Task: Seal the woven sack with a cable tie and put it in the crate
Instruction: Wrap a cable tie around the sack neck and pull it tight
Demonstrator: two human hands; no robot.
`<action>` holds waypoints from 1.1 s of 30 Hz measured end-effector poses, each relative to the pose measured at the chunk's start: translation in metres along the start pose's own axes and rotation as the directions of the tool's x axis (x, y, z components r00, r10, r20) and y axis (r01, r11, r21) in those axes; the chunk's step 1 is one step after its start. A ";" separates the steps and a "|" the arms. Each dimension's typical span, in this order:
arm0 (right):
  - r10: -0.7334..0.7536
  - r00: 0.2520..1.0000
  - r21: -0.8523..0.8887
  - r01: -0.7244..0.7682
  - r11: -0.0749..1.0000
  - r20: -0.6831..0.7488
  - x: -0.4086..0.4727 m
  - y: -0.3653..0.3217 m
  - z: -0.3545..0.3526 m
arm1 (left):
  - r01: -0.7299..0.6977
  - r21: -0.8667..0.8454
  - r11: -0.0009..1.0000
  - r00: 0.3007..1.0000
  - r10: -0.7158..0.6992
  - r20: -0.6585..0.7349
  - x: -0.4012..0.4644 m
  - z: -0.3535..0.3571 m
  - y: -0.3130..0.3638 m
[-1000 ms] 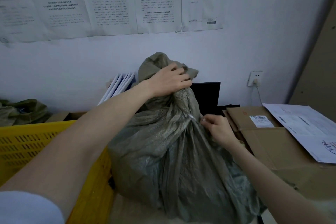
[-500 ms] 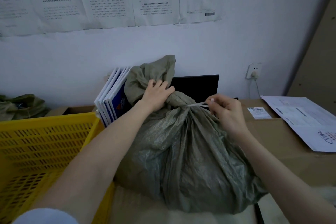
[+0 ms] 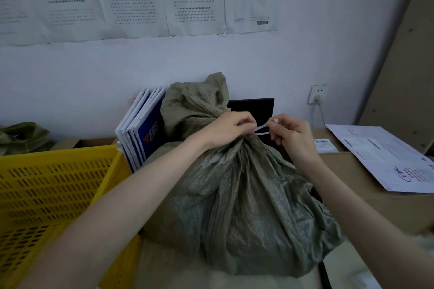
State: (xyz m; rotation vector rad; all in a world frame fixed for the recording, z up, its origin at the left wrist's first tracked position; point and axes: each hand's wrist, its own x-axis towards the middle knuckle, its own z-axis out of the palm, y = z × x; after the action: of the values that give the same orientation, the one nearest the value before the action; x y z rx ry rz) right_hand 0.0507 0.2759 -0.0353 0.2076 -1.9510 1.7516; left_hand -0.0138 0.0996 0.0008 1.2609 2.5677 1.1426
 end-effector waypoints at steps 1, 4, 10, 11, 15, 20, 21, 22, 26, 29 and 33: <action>-0.004 1.000 0.006 0.004 1.000 0.000 -0.001 0.000 0.000 | -0.018 -0.034 0.999 1.000 0.017 -0.017 0.000 0.003 -0.004; -0.023 1.000 0.030 0.023 0.999 0.006 -0.005 0.001 -0.001 | -0.053 -0.143 0.988 0.994 0.038 -0.105 -0.004 0.011 -0.010; 0.084 0.991 0.379 -0.118 0.918 0.105 -0.003 0.007 -0.003 | -0.009 -0.289 0.957 0.988 -0.036 -0.151 -0.013 0.017 -0.012; 0.097 0.987 0.412 -0.142 0.900 0.128 -0.003 0.008 -0.003 | -0.005 -0.316 0.949 0.987 -0.047 -0.156 -0.014 0.016 -0.012; 0.119 0.966 0.483 -0.220 0.847 0.231 -0.002 0.012 -0.004 | -0.011 -0.376 0.927 0.986 -0.053 -0.158 -0.016 0.011 -0.013; 0.099 0.933 0.508 -0.276 0.816 0.347 0.002 0.015 -0.001 | 0.014 -0.372 0.928 0.987 -0.073 -0.146 -0.016 0.006 -0.016; 0.097 0.926 0.517 -0.288 0.807 0.364 0.003 0.014 -0.001 | 0.017 -0.373 0.928 0.986 -0.077 -0.147 -0.017 0.005 -0.016; 0.099 0.920 0.522 -0.301 0.798 0.379 0.003 0.014 -0.002 | 0.019 -0.374 0.927 0.986 -0.080 -0.147 -0.017 0.005 -0.017; 0.110 0.906 0.513 -0.327 0.793 0.408 0.003 0.015 -0.005 | 0.014 -0.382 0.924 0.990 -0.068 -0.126 -0.019 0.004 -0.014; 0.115 0.908 0.477 -0.316 0.820 0.403 0.003 0.013 -0.004 | 0.004 -0.363 0.932 0.994 -0.045 -0.103 -0.020 0.003 -0.012; 0.109 0.909 0.498 -0.318 0.807 0.403 0.005 0.013 -0.003 | 0.007 -0.360 0.933 0.996 -0.040 -0.086 -0.022 -0.001 -0.012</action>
State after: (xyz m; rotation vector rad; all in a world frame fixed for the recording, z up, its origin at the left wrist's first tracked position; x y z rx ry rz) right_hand 0.0417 0.2822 -0.0446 0.5566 -1.6789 2.5699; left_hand -0.0074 0.0790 -0.0122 1.1100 2.2750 1.6083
